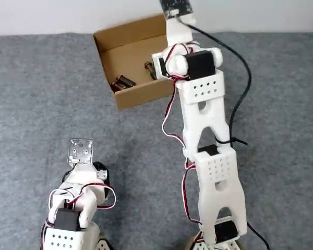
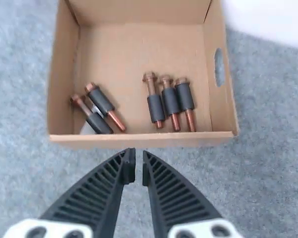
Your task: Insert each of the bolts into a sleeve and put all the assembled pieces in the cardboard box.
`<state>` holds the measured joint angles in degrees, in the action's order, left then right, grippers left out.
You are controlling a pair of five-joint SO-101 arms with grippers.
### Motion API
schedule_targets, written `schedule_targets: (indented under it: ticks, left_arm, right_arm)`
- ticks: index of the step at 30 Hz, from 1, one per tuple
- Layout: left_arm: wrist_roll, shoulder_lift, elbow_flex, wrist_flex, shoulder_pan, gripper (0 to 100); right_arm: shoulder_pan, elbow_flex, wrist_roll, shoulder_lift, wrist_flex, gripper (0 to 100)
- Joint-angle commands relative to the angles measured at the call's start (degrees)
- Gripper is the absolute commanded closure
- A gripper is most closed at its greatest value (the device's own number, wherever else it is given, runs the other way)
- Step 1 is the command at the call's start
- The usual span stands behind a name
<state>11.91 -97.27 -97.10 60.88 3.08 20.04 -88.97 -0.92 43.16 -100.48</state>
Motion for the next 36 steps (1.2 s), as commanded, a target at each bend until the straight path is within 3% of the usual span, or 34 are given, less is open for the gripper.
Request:
schedule_targets:
  ticks: [1, 13, 27, 36]
  left_arm:
    - [0.3, -0.4, 0.2, 0.5, -0.2, 100]
    - [0.3, -0.4, 0.2, 0.5, -0.2, 100]
    - [0.3, -0.4, 0.2, 0.5, -0.2, 100]
    - [0.3, -0.4, 0.2, 0.5, -0.2, 100]
  right_arm:
    - [0.3, 7.6, -2.2, -11.3, -2.7, 99.1]
    - [-1.5, 50.4, -4.8, -50.2, -2.3, 99.1]
    - [-19.0, 90.6, -5.3, -81.5, -0.9, 99.0]
    - [-23.0, 120.8, -5.2, -106.4, 9.7, 99.0]
